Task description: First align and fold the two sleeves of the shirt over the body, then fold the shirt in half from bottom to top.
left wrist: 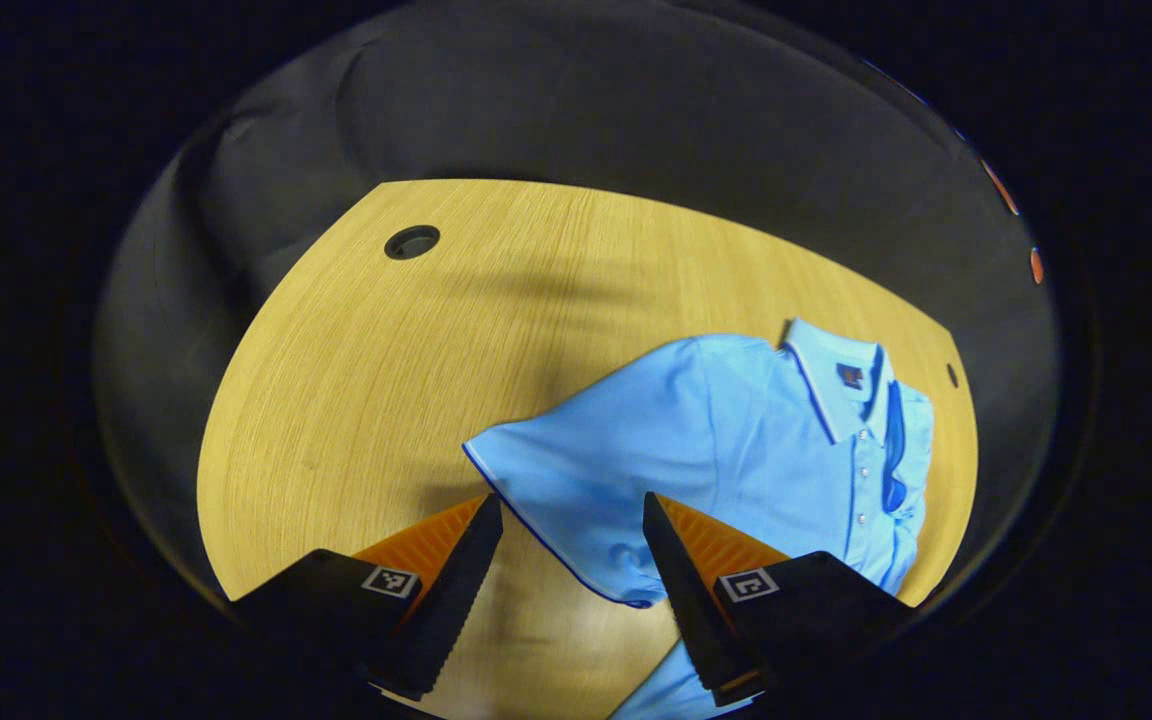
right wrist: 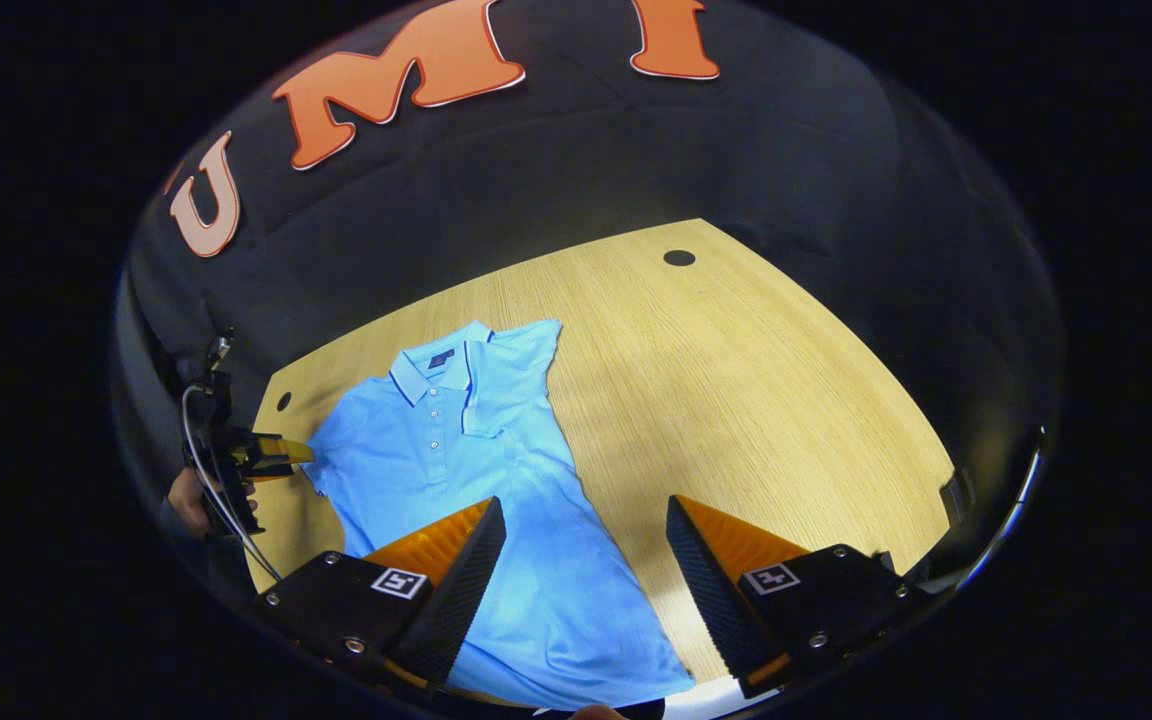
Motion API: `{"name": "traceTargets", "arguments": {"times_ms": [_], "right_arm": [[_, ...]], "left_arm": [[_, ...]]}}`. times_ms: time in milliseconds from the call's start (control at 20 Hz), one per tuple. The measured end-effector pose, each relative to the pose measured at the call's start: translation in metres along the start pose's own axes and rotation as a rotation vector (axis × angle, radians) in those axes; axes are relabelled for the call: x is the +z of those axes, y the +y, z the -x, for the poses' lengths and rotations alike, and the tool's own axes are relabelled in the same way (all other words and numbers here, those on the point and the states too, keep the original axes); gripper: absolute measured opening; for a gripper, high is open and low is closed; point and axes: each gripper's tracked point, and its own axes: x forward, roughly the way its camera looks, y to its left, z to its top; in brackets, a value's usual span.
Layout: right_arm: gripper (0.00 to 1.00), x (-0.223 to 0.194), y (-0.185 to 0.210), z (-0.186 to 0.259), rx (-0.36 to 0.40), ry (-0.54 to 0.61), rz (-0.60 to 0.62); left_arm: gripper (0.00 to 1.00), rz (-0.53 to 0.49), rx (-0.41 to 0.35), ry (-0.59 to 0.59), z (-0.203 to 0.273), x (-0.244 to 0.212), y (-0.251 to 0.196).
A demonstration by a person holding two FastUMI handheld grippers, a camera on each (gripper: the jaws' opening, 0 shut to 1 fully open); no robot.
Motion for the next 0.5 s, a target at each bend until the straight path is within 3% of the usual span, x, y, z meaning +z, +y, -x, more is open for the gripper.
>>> {"name": "traceTargets", "arguments": {"times_ms": [100,200,350,400,500], "right_arm": [[0.99,-0.007,-0.004,0.003,-0.013,0.009,0.001],[0.99,-0.009,-0.008,0.006,-0.020,0.007,0.000],[0.99,-0.011,-0.015,0.005,-0.029,0.003,0.000],[0.99,-0.013,-0.016,0.005,-0.032,0.002,-0.001],[0.99,-0.015,-0.017,0.007,-0.026,-0.003,-0.015]], "left_arm": [[0.89,0.001,0.017,0.031,-0.009,-0.003,-0.002],[0.93,-0.013,0.067,0.060,-0.018,-0.007,0.003],[0.74,-0.019,0.079,0.049,-0.018,-0.002,-0.002],[0.72,-0.021,0.072,0.053,-0.015,-0.001,-0.007],[0.31,-0.014,0.056,0.048,-0.020,-0.002,-0.021]]}}
